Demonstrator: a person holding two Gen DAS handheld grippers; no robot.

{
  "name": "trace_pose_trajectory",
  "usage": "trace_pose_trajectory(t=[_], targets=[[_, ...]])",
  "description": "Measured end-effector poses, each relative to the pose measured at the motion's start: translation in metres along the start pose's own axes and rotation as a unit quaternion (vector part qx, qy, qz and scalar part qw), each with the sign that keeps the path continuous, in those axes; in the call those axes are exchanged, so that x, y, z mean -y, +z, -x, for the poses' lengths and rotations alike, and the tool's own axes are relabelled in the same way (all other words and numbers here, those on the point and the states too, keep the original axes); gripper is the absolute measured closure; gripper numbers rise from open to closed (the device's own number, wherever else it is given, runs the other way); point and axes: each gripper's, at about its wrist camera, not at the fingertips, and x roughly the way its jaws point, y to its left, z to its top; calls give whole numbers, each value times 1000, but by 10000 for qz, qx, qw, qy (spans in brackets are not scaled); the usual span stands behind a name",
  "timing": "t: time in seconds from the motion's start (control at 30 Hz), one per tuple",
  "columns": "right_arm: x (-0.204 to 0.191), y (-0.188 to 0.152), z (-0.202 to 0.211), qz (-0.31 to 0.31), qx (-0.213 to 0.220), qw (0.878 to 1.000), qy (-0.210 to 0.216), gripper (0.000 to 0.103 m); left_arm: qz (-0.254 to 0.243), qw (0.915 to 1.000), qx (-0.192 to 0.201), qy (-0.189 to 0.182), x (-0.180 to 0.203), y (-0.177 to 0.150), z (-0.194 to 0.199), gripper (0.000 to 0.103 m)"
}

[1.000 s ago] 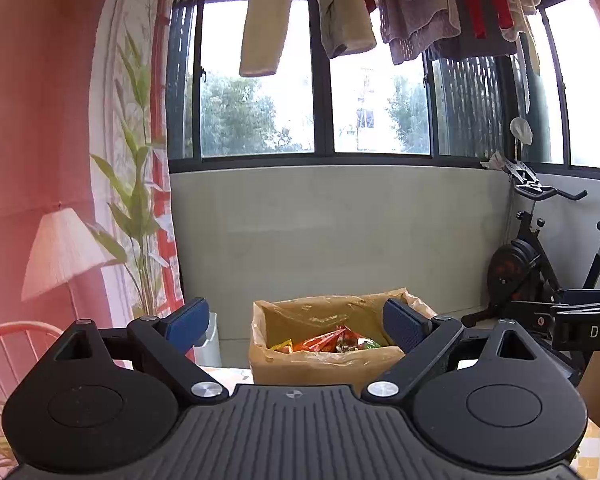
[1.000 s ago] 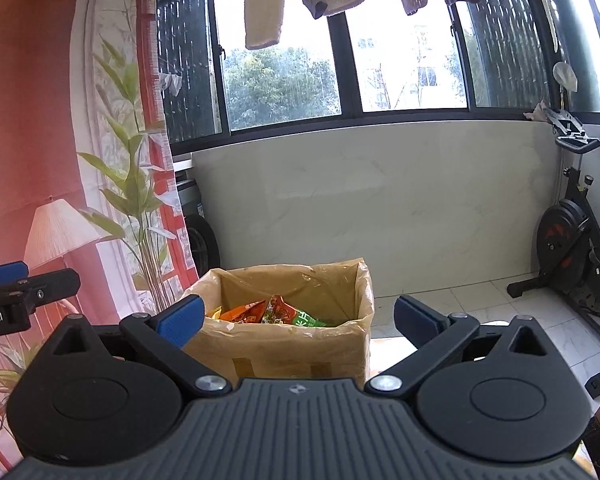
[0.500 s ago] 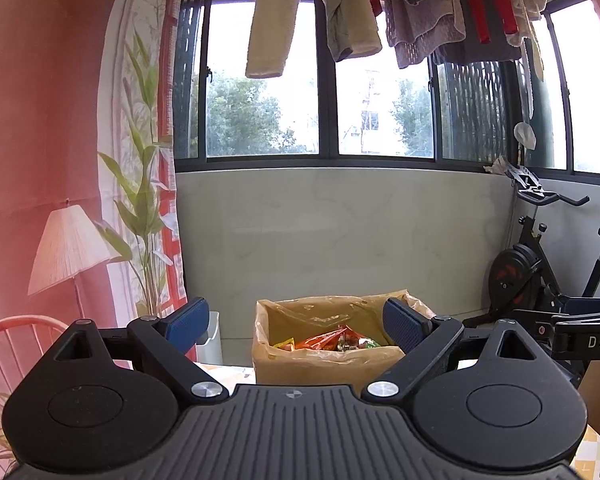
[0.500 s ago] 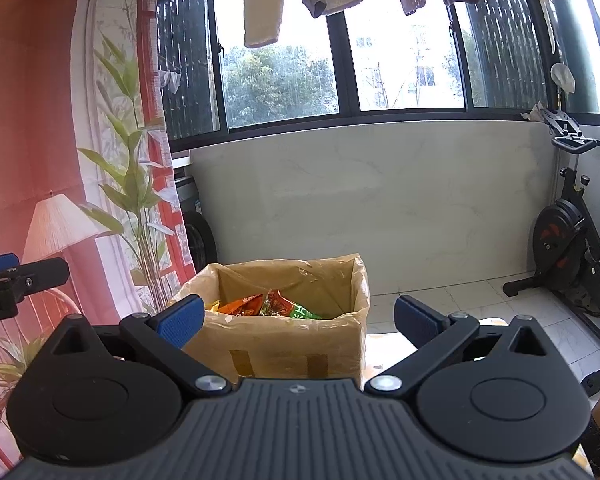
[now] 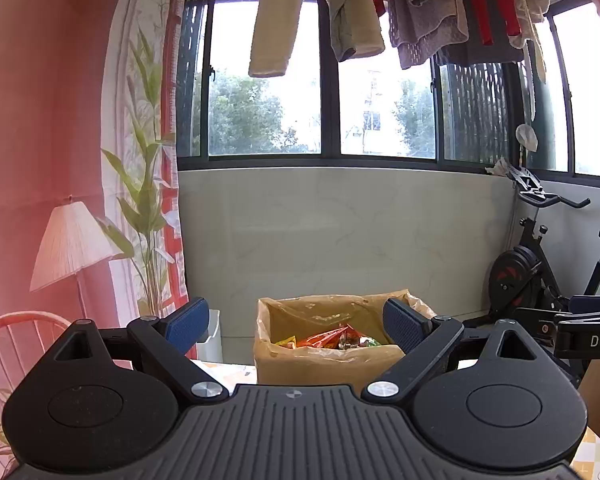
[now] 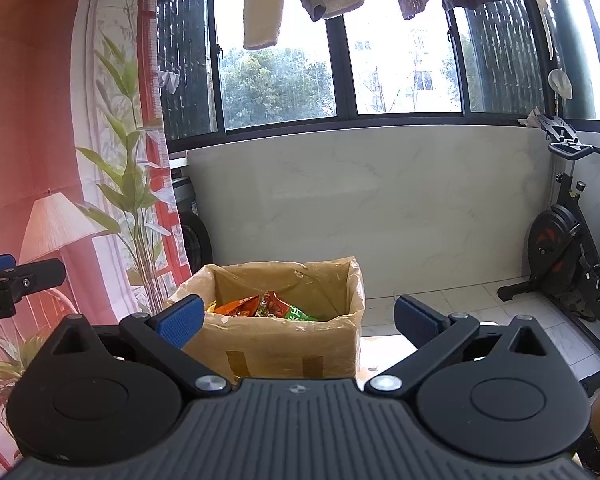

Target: Organize snacks

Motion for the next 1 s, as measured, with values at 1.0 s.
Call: trace_pose_trajectory(t=[1.0], targets=[[-4,-3,-1,103,-51,9999,92,0,61,10000,-39,-3,-4,-3,-1,8]])
